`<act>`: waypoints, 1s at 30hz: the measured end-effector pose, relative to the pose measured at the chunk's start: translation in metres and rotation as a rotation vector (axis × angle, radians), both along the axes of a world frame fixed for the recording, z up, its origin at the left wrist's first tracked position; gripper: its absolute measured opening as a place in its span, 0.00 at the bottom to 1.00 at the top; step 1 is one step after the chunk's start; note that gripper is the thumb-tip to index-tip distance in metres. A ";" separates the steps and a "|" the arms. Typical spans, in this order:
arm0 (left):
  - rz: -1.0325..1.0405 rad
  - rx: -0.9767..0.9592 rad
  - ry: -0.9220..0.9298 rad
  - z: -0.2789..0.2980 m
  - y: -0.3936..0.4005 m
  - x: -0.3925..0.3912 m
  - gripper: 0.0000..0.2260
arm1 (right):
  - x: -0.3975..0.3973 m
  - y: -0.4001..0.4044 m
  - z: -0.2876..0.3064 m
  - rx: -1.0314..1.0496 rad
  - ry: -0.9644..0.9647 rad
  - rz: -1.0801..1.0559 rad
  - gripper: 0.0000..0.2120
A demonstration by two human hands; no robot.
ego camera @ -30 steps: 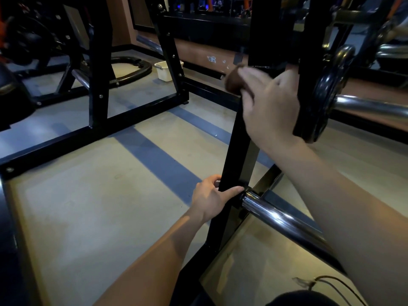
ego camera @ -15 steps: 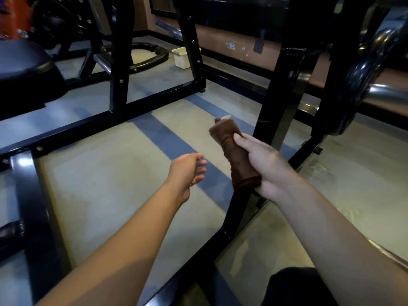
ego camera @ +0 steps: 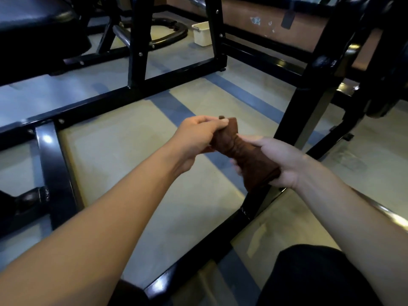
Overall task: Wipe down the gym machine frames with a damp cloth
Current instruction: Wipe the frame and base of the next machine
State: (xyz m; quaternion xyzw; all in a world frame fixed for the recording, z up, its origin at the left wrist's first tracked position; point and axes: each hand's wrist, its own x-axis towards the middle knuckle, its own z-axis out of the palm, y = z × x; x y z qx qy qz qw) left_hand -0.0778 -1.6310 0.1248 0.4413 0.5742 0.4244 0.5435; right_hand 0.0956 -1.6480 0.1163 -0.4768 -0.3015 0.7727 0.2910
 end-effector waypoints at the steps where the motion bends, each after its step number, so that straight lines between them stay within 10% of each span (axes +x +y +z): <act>1: 0.055 -0.010 -0.024 0.000 0.002 -0.002 0.10 | -0.001 0.001 -0.002 0.036 -0.066 0.003 0.16; 5: 0.180 -0.051 -0.041 -0.002 0.006 -0.005 0.12 | -0.005 -0.003 -0.006 0.537 -0.609 0.063 0.16; 13: 0.093 -0.290 -0.182 -0.008 0.000 0.004 0.10 | -0.013 -0.008 -0.025 0.831 -0.814 0.134 0.18; 20: -0.148 -0.156 0.361 -0.050 -0.009 0.010 0.10 | 0.043 -0.032 -0.062 0.851 -1.070 0.059 0.14; 24: -0.327 -0.108 0.705 -0.080 -0.015 0.024 0.08 | 0.065 -0.056 -0.076 0.955 -1.328 0.020 0.29; 30: -0.535 -0.224 0.977 -0.113 -0.035 0.054 0.18 | 0.079 -0.067 -0.116 1.419 -1.638 0.104 0.29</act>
